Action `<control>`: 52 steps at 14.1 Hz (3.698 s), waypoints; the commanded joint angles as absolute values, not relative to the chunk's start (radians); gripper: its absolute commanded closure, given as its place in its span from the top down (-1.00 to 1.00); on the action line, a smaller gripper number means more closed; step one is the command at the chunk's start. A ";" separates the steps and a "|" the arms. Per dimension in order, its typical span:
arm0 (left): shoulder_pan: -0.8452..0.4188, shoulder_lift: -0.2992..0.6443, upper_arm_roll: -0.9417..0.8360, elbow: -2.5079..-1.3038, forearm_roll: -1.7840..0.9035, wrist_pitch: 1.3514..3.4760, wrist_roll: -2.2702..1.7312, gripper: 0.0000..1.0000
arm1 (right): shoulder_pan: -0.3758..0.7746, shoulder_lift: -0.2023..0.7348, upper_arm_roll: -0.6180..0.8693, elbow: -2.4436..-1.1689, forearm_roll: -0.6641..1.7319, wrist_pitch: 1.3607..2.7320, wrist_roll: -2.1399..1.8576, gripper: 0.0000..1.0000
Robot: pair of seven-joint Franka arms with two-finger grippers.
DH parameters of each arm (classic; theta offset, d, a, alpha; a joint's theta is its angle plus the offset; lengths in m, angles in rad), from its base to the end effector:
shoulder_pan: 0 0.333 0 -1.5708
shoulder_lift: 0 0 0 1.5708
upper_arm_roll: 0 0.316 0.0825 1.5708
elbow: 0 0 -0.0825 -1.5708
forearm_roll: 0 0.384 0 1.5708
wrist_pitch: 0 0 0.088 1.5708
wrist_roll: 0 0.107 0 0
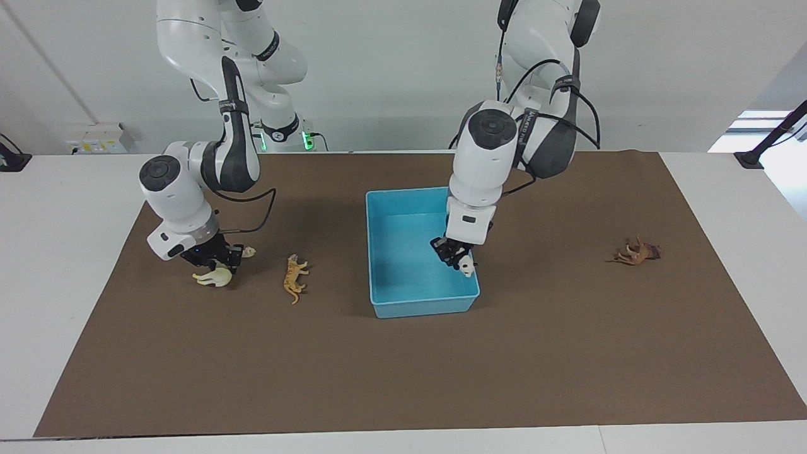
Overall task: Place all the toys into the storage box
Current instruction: 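Carry the panda into the box with the left gripper and release it, then reach the horse with the left gripper while the right gripper places the llama, then grasp the horse with the left gripper while the right gripper grasps the dog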
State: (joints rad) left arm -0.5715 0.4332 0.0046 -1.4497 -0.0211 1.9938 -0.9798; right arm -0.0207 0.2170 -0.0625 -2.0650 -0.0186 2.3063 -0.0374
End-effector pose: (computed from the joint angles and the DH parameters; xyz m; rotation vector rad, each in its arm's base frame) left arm 0.5875 -0.3762 0.4492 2.9827 0.6357 0.1022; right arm 0.5820 -0.0481 0.3311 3.1122 -0.0496 0.0357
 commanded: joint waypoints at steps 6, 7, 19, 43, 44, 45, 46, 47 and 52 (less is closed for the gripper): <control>-0.571 0.318 0.020 -1.735 -0.021 2.252 -0.982 0.73 | -0.003 0.216 -0.055 -1.978 -0.009 2.211 0.069 -1.00; -0.575 0.319 0.021 -1.724 -0.020 2.247 -0.986 1.00 | 0.000 0.216 -0.055 -1.947 -0.009 2.173 0.081 -1.00; -0.246 0.201 0.067 -1.703 0.025 2.004 -0.429 1.00 | 0.151 0.216 0.123 -1.697 -0.008 1.960 0.680 -1.00; 0.215 0.172 0.071 -2.154 0.141 2.428 0.696 1.00 | 0.456 0.391 0.092 -1.601 -0.090 2.052 0.897 1.00; 0.216 0.182 0.069 -2.152 0.143 2.439 0.696 1.00 | 0.418 0.367 0.089 -1.601 -0.087 2.048 0.817 1.00; 0.215 0.189 0.071 -2.149 0.146 2.442 0.696 1.00 | 0.375 0.344 0.092 -1.601 -0.077 2.046 0.749 1.00; 0.216 0.208 0.069 -2.142 0.147 2.448 0.696 1.00 | 0.333 0.325 0.094 -1.597 -0.069 2.033 0.695 1.00; 0.216 0.227 0.071 -2.141 0.147 2.473 0.696 1.00 | 0.307 0.321 0.095 -1.559 -0.052 1.999 0.666 1.00; 0.203 0.225 0.071 -2.154 0.149 2.471 0.687 1.00 | 0.169 0.318 0.092 -1.535 -0.049 1.939 0.416 1.00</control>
